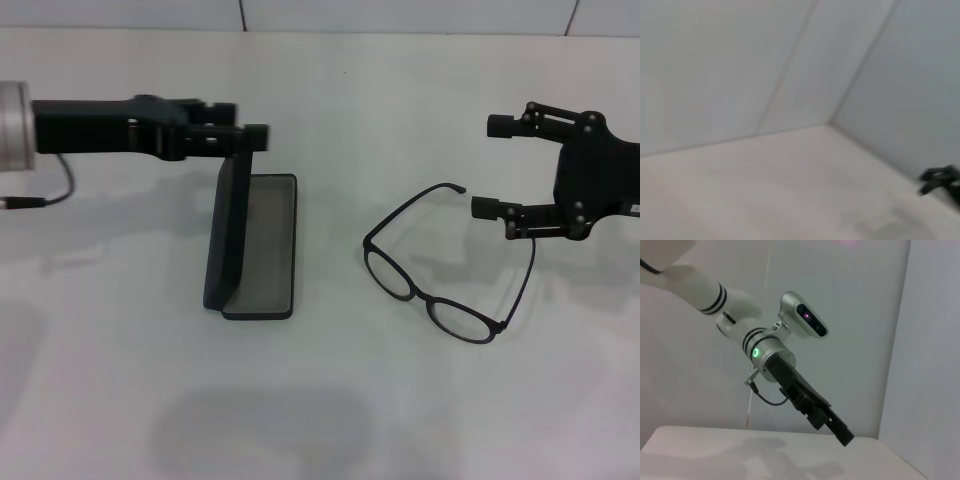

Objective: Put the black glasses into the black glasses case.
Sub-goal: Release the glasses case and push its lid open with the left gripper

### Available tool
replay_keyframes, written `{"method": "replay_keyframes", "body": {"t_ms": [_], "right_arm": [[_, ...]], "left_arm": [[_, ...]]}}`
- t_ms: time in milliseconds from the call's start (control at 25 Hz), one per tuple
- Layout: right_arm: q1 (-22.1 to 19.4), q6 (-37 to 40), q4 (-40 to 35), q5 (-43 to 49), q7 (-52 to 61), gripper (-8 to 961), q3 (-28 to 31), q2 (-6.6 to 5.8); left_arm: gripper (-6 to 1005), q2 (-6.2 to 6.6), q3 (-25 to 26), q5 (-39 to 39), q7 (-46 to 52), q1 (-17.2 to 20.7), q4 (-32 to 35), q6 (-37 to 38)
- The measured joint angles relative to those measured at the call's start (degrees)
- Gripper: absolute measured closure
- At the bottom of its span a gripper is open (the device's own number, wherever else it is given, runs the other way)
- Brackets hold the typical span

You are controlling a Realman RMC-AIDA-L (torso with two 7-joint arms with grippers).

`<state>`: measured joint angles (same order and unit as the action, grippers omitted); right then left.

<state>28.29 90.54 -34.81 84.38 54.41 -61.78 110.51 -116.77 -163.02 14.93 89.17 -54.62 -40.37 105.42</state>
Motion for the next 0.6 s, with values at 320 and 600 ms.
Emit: {"method": "replay_keyframes", "body": {"t_ms": [320, 600], "right_arm": [[-0.44, -0.35, 0.0, 0.0, 0.0, 96, 0.0, 0.29], [-0.53, -0.38, 0.0, 0.0, -0.08, 96, 0.0, 0.4]], "left_arm": [[170, -3.08, -0.02, -11.42, 5.62, -2.78, -9.84, -4.11], [180, -3.04, -0.02, -16.8, 8.27, -4.4, -3.54, -10.57]]}}
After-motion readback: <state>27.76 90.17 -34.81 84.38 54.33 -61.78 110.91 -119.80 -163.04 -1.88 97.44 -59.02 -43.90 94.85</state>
